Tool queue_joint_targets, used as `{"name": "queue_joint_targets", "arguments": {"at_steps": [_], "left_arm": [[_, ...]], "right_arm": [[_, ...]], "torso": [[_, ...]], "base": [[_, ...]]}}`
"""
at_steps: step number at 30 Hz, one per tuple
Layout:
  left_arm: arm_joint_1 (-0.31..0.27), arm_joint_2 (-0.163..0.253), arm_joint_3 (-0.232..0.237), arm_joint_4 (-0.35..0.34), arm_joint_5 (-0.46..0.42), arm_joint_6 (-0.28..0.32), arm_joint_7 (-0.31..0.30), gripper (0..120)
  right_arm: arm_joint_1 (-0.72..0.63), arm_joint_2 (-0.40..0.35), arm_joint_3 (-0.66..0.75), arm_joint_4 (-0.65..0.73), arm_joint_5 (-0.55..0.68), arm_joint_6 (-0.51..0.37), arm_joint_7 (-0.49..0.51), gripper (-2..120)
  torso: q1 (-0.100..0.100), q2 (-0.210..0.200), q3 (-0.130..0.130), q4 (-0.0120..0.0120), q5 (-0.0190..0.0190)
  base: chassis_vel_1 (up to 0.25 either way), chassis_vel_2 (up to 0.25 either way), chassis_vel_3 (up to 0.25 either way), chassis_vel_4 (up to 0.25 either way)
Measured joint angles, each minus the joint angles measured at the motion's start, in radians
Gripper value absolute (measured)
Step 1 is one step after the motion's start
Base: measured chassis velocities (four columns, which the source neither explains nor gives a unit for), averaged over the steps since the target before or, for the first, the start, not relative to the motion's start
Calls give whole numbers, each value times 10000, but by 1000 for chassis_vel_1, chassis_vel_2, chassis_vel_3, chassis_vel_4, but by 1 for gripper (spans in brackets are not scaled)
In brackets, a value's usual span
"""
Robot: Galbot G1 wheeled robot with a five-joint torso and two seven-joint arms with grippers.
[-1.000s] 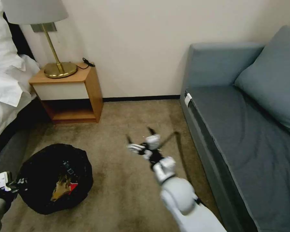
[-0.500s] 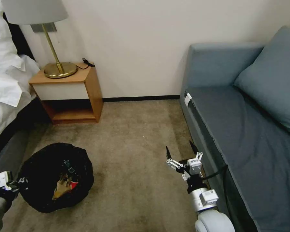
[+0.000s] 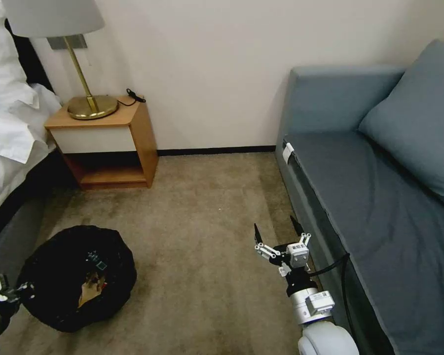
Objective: Pick up the trash bin, then pick up the garbage on the floor and place it into the trash bin.
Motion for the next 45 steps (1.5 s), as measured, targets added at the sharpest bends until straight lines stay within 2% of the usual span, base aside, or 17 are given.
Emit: {"name": "queue_joint_targets", "arguments": {"at_steps": [14,16,20,21,26,29,30,33,34,35,36,37,40,41,42,44,45], "left_arm": [[-117,170,84,861,-442,0,-187,3],[-118,167,78,860,-480,0,-213,8],[8,110,-76,531,-548,-2,-278,27],[8,110,-76,531,-548,-2,-278,27],[218,81,-345,124,-547,-2,-281,44],[434,84,-604,-327,-355,-1,-158,59],[434,84,-604,-327,-355,-1,-158,59],[609,56,-680,-800,-38,-67,-4,71],[743,-18,-568,-1025,449,-554,223,78],[743,-18,-568,-1025,449,-554,223,78],[816,-61,-486,-1136,645,-870,374,81],[945,-168,-327,-1365,932,-1608,636,88],[1137,-421,-51,-1720,1565,-3337,1128,97],[1137,-421,-51,-1720,1565,-3337,1128,97],[1268,-598,111,-1902,1918,-4455,1460,99],[1413,-772,304,-2055,2196,-5558,1759,100],[1535,-882,529,-2164,2553,-6343,1929,100]], "right_arm": [[24,0,-24,-22,19,-25,4,100],[26,0,-28,-22,20,-26,4,100],[28,0,-30,-26,25,-31,7,100],[28,0,-30,-26,25,-31,7,100],[32,0,-33,-28,27,-35,9,100],[34,1,-35,-29,28,-36,12,100],[34,1,-35,-29,28,-36,12,100],[35,1,-36,-29,28,-37,13,100],[35,0,-36,-29,29,-37,16,100],[35,0,-36,-29,29,-37,16,100],[35,1,-36,-29,28,-37,16,100],[35,0,-37,-29,29,-37,17,100],[35,0,-37,-29,29,-37,17,100],[35,0,-37,-29,29,-37,17,100],[36,0,-36,-30,29,-38,18,100],[36,0,-37,-30,29,-38,18,100],[36,0,-36,-30,29,-38,18,100]], "torso": [[0,0,0,0,0],[-1,0,0,0,0],[-1,0,0,0,2],[-1,0,0,0,2],[-1,0,0,1,2],[-1,0,0,0,2],[-1,0,0,0,2],[-1,0,0,-1,3],[0,0,0,1,2],[0,0,0,1,2],[0,0,0,0,2],[0,0,0,1,2],[0,0,0,-1,2],[0,0,0,-1,2],[0,-1,0,-1,3],[0,0,0,0,2],[0,0,0,1,3]], "base": [[0,0,0,0],[0,0,0,0],[0,0,0,0],[0,0,0,0],[0,0,0,0],[0,0,0,0],[0,0,0,0],[0,0,0,0],[0,0,0,0],[0,0,0,0],[0,0,0,0],[0,0,0,0],[0,0,0,0],[0,0,0,0],[0,0,0,0],[0,0,0,0],[0,0,0,0]]}}
